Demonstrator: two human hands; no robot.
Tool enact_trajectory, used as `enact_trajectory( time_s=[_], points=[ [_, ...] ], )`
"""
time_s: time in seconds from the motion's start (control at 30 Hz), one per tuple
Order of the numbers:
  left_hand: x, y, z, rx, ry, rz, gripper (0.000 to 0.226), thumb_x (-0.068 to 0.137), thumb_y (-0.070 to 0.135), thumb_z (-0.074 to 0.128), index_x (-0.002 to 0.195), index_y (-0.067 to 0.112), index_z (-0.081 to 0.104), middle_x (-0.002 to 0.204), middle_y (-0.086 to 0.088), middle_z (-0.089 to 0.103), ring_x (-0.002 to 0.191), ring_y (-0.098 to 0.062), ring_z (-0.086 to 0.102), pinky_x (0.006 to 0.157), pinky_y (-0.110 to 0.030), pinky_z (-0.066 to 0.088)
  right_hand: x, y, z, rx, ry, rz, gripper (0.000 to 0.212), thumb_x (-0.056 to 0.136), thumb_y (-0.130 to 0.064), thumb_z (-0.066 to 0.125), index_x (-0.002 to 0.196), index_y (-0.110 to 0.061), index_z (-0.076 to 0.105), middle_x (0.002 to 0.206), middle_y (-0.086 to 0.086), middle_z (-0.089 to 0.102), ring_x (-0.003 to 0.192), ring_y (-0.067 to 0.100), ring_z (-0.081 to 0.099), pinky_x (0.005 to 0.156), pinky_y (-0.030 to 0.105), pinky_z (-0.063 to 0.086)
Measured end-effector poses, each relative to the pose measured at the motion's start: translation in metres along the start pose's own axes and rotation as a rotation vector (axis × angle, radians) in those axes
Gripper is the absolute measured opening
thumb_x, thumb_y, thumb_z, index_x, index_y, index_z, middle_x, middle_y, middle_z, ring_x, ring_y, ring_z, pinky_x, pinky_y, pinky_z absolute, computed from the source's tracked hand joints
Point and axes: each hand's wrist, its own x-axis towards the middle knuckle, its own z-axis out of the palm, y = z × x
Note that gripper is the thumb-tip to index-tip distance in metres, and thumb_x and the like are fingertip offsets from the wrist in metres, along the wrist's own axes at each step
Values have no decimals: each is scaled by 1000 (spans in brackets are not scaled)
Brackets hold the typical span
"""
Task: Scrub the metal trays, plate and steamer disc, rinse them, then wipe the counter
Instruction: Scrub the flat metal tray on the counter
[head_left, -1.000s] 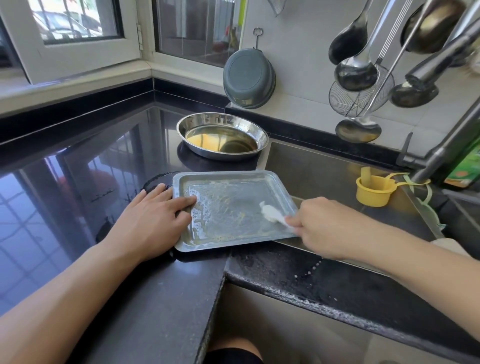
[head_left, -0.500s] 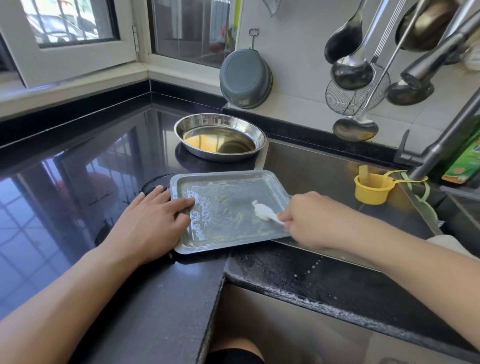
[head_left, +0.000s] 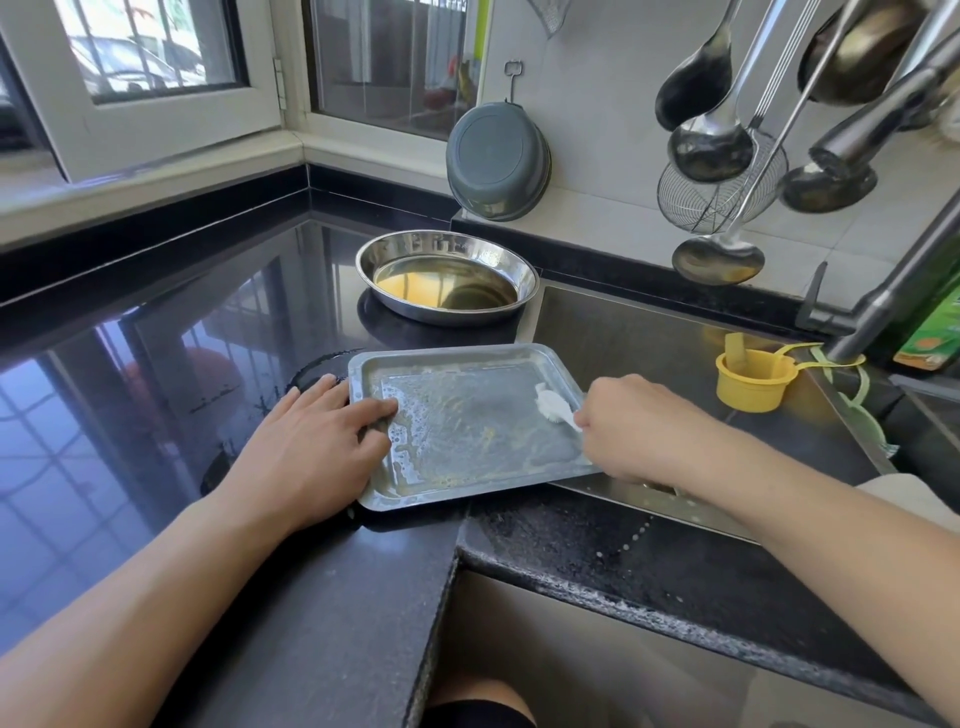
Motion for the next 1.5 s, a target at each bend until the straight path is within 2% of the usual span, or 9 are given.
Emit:
enact_trajectory(
  time_s=[0.17,0.4,0.6,0.77,0.97,1.07,1.17,1.37,1.5],
  points=[
    [0,-1,1,-9,13,11,83,79,55,6,146,43,52,110,17,48,124,-10,40,111,-38,34,-10,-17,7,5,-92,-146,22,96,-18,47,102,-17,68,80,2,58,60,18,52,52,31,40],
    [1,-2,3,-9,20,10,84,78,55,5,146,43,52,114,15,51,126,-10,39,111,-36,32,8,2,0,-9,38,1,15,90,-11,47,92,-14,62,80,4,55,67,21,56,59,33,45],
    [2,-4,3,1,23,17,83,79,55,6,146,43,52,114,14,52,124,-11,40,109,-36,34,-8,-23,4,26,-106,-205,29,95,-19,47,105,-26,74,86,3,61,64,20,54,62,35,50],
    [1,-3,4,-2,24,13,82,78,54,7,146,43,52,120,14,55,126,-11,39,111,-35,32,15,-2,-2,48,-8,-20,39,92,-17,47,124,-21,68,107,5,65,75,22,61,75,40,59],
    [1,-5,4,-2,25,20,83,78,54,8,146,42,53,109,16,49,120,-10,40,108,-35,34,0,-22,3,14,-110,-194,34,97,-19,47,120,-22,73,101,3,67,62,14,52,51,29,40],
    [2,-4,4,-6,24,19,83,78,54,8,146,42,53,109,16,49,120,-10,40,107,-34,34,7,-15,0,55,-97,-168,38,97,-20,49,126,-32,70,106,-1,66,67,14,56,58,28,46],
    [1,-3,3,-11,22,15,83,78,54,6,146,43,53,119,14,53,122,-10,40,109,-35,33,23,-4,-4,28,1,-26,39,93,-15,49,126,-22,68,109,6,65,76,24,61,74,36,56],
    [2,-3,3,-17,10,8,84,77,55,6,146,43,52,119,15,51,125,-11,38,114,-37,31,2,-23,6,35,-142,-256,38,97,-17,47,121,-29,73,81,-3,62,58,13,48,54,30,39],
    [1,-3,2,-20,12,11,84,77,54,6,146,42,52,119,13,53,124,-11,39,112,-37,32,27,-7,2,99,-60,-148,39,97,-21,51,128,-35,69,101,-4,68,67,15,57,62,29,49]
  ],
)
